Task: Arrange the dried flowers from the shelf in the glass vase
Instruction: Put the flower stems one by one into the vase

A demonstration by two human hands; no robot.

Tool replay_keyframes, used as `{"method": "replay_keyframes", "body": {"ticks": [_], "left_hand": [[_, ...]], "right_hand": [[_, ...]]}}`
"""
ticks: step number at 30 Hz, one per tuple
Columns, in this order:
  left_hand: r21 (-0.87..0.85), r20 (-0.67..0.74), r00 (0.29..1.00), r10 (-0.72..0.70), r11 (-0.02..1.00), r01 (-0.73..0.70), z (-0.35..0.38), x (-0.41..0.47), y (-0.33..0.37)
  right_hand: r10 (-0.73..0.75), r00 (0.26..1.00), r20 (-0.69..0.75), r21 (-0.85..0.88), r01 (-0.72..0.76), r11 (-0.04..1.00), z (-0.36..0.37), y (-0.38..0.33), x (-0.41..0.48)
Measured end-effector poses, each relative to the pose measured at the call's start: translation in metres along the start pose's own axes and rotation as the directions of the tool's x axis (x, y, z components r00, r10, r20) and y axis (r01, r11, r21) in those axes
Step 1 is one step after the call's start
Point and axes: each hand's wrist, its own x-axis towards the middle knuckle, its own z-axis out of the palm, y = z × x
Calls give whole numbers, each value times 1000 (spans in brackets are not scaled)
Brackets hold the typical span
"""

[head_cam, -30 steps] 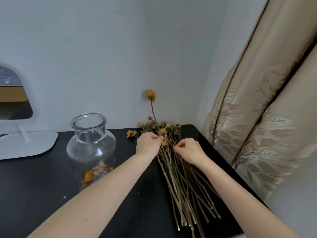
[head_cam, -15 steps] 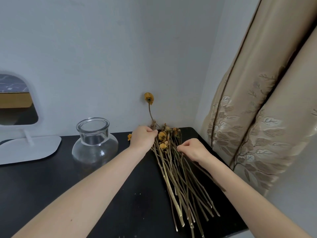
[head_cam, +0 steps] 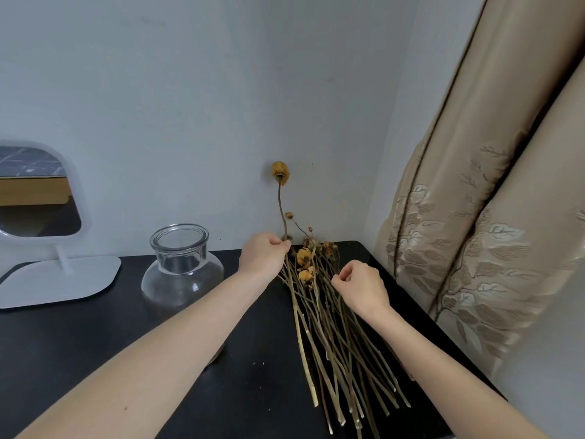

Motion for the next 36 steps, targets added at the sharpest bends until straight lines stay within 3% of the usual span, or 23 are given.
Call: {"method": "replay_keyframes", "body": {"ticks": [2,6,8,13,19,25,36], "left_hand": [[-6,-6,1000,-9,1000,9,0,0,-2],[-9,-12,1000,-24,1000,24,2,-3,-7],[0,-10,1000,-23,1000,23,3,-4,-8],[-12,-13,999,-41,999,41,3,-8,-11],[19,2,998,-55,998,55,3,-12,-18],[58,-2,999,-39,998,39,2,-15,-22],[27,12,1000,-9,1000,9,4,-16,-20]], "right_hand": [[8,1000,-6,-36,-8,999,0,0,1],[64,986,156,-174,-36,984,0,0,4],[70,985,156,-199,-38,979,3,2,5],[92,980,177,-198,-56,979,9,8,6],[-71,985,157,-25,76,997,21,-8,10],[-39,973,229,-185,83,979,45,-25,13],[34,983,180,88,-51,995,20,-20,26]]}}
